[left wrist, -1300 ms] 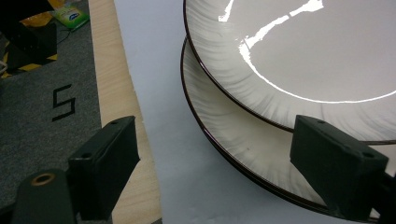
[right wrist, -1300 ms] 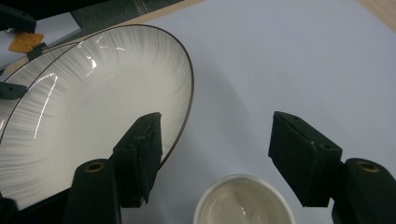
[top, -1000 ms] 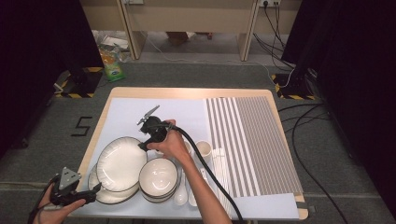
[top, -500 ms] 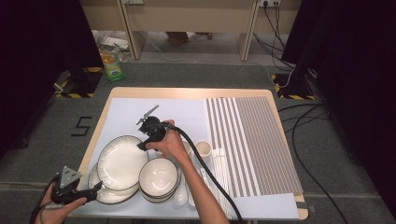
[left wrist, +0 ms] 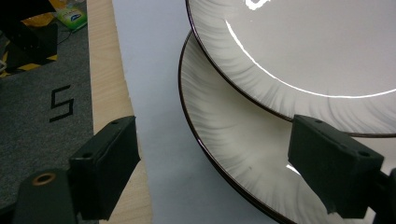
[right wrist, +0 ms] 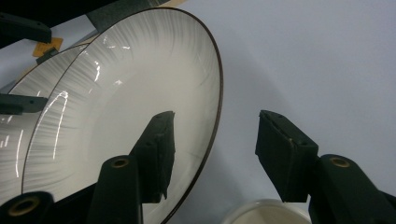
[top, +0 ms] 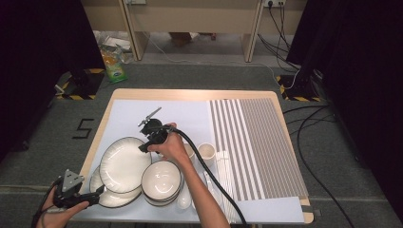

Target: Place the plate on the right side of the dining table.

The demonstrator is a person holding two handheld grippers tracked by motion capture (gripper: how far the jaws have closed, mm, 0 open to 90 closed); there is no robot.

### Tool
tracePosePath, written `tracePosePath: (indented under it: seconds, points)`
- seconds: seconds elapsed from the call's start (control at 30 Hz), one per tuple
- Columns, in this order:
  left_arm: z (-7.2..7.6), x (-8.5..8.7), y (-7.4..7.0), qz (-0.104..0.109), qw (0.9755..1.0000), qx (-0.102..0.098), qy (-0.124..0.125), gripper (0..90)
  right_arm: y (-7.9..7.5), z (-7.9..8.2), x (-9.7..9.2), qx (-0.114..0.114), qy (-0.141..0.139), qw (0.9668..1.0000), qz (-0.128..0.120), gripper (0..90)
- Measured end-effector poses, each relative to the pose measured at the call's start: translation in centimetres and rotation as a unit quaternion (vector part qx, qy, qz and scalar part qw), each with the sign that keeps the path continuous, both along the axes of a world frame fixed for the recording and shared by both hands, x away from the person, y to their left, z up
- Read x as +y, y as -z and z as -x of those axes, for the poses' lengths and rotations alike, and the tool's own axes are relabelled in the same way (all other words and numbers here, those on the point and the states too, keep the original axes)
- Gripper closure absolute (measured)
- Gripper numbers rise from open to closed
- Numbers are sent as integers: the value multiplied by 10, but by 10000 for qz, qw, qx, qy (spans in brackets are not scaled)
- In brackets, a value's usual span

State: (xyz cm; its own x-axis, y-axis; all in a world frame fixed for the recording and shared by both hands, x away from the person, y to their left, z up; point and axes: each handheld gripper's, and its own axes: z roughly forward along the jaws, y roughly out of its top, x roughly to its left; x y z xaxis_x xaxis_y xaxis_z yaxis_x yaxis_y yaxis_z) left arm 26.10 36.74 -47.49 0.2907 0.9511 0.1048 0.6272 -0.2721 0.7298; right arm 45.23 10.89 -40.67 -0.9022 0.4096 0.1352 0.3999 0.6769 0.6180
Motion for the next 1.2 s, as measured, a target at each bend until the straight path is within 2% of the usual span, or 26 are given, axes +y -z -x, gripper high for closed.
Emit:
tracePosePath:
  seconds: [0.07, 0.17, 0.37, 0.43, 0.5, 0.73, 0.8, 1.2]
  points:
    - [0, 0, 0, 20, 10000, 1, -5, 153, 1, -1, 0, -23, -5, 10000, 8, 481]
    - [0, 0, 0, 12, 10000, 7, -9, 154, 3, -1, 1, 75, 67, 9999, 79, 494]
    - [0, 1, 0, 36, 10000, 21, -6, 154, 7, -2, 4, 136, 71, 9998, 96, 536]
    - [0, 1, 1, 89, 10000, 4, -18, 154, 9, -3, 6, 186, 66, 9998, 53, 548]
    - [0, 1, 1, 54, 10000, 19, -9, 154, 10, -3, 6, 208, 62, 9998, 44, 553]
    - [0, 1, 1, 91, 10000, -11, -23, 154, 12, -5, 6, 244, 70, 9996, 92, 585]
    - [1, 1, 0, 52, 9999, 87, 16, 154, 13, -4, 7, 271, 59, 9996, 76, 590]
    - [0, 2, 0, 50, 9999, 85, 26, 154, 15, -6, 8, 342, 32, 9994, -3, 610]
